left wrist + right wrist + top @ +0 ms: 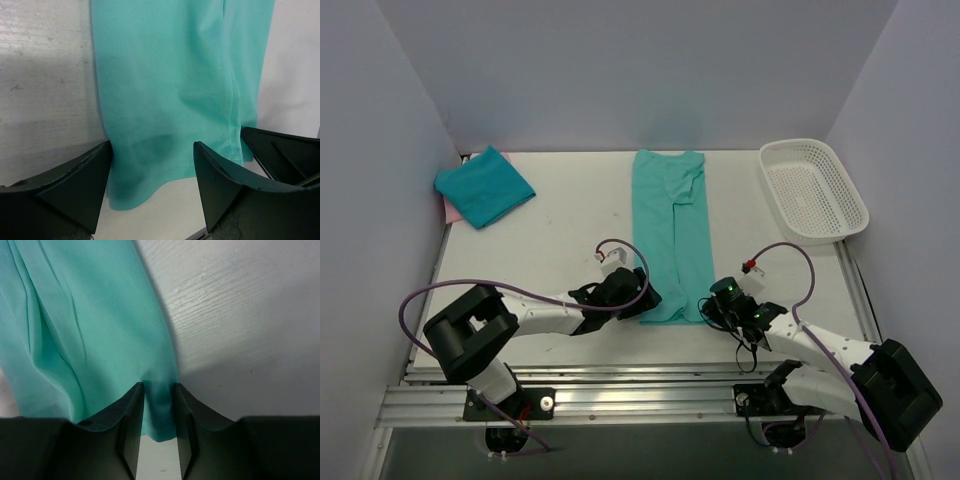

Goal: Fold and stack the t-shirts
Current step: Grab the bottom of the folded rectangular tshirt with both arms

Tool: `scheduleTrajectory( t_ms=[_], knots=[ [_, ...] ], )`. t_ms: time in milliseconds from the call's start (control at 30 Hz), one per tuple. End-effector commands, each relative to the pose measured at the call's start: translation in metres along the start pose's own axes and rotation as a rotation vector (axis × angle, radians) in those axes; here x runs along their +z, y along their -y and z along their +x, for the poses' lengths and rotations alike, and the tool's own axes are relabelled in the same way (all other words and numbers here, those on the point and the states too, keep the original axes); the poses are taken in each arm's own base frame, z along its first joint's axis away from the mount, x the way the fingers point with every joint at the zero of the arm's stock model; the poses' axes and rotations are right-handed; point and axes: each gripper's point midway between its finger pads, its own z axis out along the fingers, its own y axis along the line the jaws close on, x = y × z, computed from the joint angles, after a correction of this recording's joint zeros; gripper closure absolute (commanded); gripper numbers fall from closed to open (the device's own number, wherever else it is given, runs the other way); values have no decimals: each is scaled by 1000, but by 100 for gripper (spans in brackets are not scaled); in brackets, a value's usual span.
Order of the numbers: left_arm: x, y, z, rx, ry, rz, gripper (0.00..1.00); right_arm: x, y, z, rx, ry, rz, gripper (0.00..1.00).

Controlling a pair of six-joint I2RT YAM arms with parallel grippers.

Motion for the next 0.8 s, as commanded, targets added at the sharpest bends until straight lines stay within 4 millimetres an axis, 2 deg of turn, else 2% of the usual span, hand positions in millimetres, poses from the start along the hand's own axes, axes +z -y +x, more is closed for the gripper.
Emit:
scheduleTrajectory(
  t_ms=[0, 67, 133, 167, 300, 433, 700, 767],
  knots=[
    [7, -15, 15, 37, -52, -49, 24, 2, 5, 5, -12, -18, 11, 75],
    [11, -15, 17, 39, -62, -49, 25, 2, 7, 6, -11, -20, 12, 86],
    [13, -13, 19, 40, -72, -41, 26, 3, 7, 7, -10, -22, 11, 92],
    [16, -15, 21, 39, -78, -44, 27, 3, 8, 8, -14, -24, 14, 99],
    [21, -14, 26, 40, -97, -36, 34, 4, 7, 9, -14, -29, 6, 100],
    [21, -14, 27, 43, -101, -35, 47, 5, 7, 10, -16, -29, -2, 100],
    [16, -18, 26, 44, -98, -35, 91, 5, 9, 11, -21, -33, 7, 100],
    [13, -19, 26, 40, -97, -33, 96, 3, 9, 9, -18, -26, 2, 100]
  ],
)
